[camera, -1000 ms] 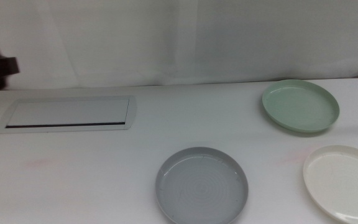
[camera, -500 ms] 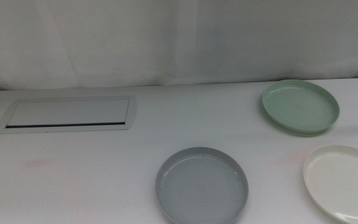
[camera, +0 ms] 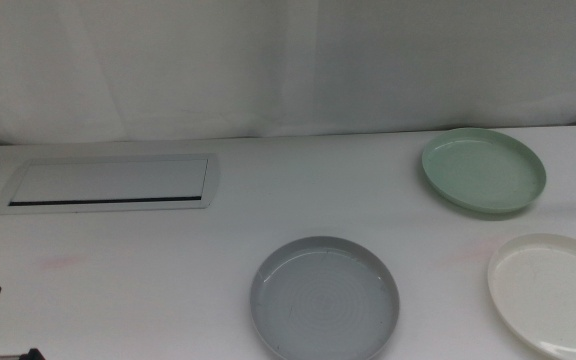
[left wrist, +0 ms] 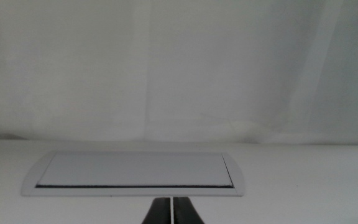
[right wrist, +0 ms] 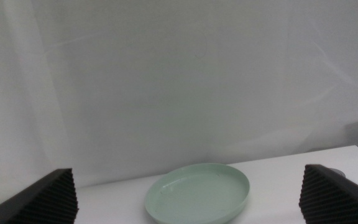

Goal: Stack the three bowls on top of each other.

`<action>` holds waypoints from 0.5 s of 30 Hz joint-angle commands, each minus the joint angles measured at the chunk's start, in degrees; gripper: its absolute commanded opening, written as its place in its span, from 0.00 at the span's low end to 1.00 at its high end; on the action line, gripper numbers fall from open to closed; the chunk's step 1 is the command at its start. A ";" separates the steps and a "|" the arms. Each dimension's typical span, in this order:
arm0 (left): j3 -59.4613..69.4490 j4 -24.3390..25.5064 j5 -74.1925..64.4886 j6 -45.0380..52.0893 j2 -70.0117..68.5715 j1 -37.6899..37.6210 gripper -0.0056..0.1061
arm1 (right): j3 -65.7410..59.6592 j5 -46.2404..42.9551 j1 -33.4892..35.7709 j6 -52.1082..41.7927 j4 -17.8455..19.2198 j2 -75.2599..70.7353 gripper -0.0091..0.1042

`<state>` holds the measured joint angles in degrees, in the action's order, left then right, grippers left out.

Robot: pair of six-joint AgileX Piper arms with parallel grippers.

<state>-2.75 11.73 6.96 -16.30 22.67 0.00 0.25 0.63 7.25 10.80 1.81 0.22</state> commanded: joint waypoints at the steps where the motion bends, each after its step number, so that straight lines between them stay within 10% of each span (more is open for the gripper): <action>1: 1.44 -0.11 1.07 -1.31 -1.83 0.00 0.03 | -2.07 -1.34 0.14 -0.16 -0.57 -0.75 0.93; 15: 4.15 -0.11 -11.26 -1.31 -23.42 0.00 0.03 | 14.07 13.16 0.14 -6.29 -1.05 -0.75 0.80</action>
<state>-0.26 11.84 -2.82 -17.02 0.74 0.00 13.06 11.43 7.25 6.36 0.33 0.13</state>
